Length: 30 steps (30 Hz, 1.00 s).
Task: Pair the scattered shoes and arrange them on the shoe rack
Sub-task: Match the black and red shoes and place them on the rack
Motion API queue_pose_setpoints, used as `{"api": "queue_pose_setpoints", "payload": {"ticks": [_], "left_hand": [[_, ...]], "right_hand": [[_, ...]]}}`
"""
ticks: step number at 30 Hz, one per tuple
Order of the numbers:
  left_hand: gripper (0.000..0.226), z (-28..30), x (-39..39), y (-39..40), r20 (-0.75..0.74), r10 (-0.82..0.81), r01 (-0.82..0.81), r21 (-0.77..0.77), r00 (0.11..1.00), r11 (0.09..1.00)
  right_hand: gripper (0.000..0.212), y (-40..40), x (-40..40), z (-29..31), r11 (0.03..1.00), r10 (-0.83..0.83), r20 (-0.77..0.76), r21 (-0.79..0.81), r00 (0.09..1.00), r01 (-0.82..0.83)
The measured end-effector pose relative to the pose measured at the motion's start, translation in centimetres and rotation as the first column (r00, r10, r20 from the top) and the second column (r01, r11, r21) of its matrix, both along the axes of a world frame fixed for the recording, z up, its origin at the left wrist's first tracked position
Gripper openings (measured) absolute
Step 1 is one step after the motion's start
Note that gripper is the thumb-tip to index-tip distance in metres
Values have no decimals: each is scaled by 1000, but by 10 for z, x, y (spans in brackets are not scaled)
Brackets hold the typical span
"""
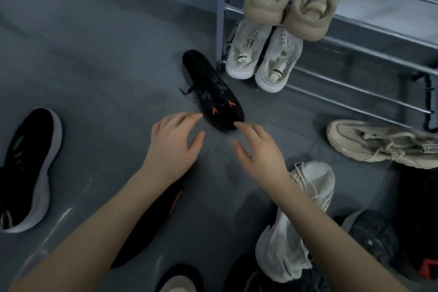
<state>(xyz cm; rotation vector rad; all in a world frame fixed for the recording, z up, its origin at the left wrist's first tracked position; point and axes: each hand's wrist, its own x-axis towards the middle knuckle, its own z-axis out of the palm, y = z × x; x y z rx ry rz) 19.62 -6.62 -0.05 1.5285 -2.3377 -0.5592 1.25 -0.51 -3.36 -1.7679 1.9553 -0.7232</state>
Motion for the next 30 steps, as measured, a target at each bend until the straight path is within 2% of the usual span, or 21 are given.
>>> {"api": "queue_pose_setpoints", "payload": {"ticks": [5, 13, 17, 19, 24, 27, 30], "left_hand": [[60, -7, 49, 46, 68, 77, -84, 109, 995, 990], [110, -43, 81, 75, 280, 103, -180, 262, 954, 948], [114, -61, 83, 80, 343, 85, -180, 255, 935, 950], [112, -65, 84, 77, 326, 93, -185, 262, 941, 947], [111, -65, 93, 73, 176, 17, -65, 268, 984, 961], [116, -59, 90, 67, 132, -138, 108, 212, 982, 971], [121, -48, 72, 57, 102, -284, 264, 172, 953, 949]], "right_hand": [[43, 15, 40, 0, 976, 177, 2, 131, 984, -176], [59, 3, 87, -20, 905, 342, -66, 291, 937, -310], [63, -8, 99, -36, 857, 414, -71, 365, 907, -363], [63, -11, 98, -40, 878, 401, -70, 315, 913, -361], [61, -8, 82, -36, 901, 383, -104, 259, 918, -347], [84, 14, 65, -29, 911, 350, -160, 287, 923, -296], [100, 41, 37, -23, 932, 266, -151, 293, 952, -214]]}}
